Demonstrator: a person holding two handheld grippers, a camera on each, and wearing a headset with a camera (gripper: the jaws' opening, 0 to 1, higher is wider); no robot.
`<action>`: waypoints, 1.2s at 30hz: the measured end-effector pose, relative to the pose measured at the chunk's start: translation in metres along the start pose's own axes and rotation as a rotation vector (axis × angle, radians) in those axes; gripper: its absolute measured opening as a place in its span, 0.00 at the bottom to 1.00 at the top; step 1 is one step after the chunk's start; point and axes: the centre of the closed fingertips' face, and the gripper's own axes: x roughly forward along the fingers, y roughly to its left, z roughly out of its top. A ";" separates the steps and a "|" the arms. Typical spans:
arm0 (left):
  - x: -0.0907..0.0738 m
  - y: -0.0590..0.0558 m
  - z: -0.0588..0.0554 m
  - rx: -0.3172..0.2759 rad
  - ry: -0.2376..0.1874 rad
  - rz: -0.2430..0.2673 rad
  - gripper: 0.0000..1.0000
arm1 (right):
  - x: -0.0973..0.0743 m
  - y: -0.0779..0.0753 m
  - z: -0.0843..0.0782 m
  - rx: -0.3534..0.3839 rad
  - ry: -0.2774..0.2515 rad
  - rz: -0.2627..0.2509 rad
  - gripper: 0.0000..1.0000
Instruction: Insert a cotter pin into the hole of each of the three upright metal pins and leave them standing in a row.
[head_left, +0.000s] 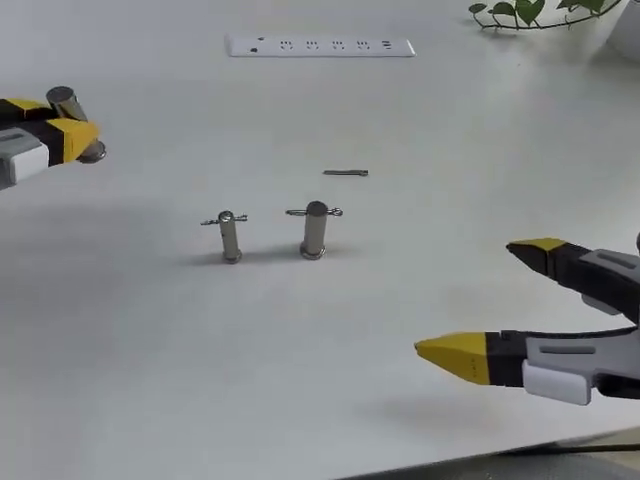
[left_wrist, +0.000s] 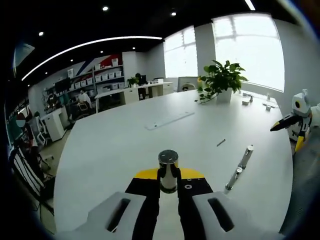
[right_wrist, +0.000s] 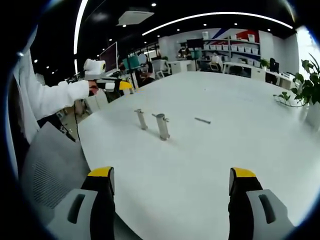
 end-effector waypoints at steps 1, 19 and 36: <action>-0.007 -0.011 0.000 0.004 -0.003 -0.011 0.09 | 0.000 0.001 0.001 -0.005 -0.004 0.004 0.93; -0.034 -0.136 -0.033 -0.029 0.059 -0.165 0.09 | -0.005 0.006 -0.001 0.009 -0.034 0.017 0.92; -0.004 -0.182 -0.047 0.036 0.121 -0.280 0.09 | -0.009 0.008 -0.008 0.074 -0.064 0.030 0.98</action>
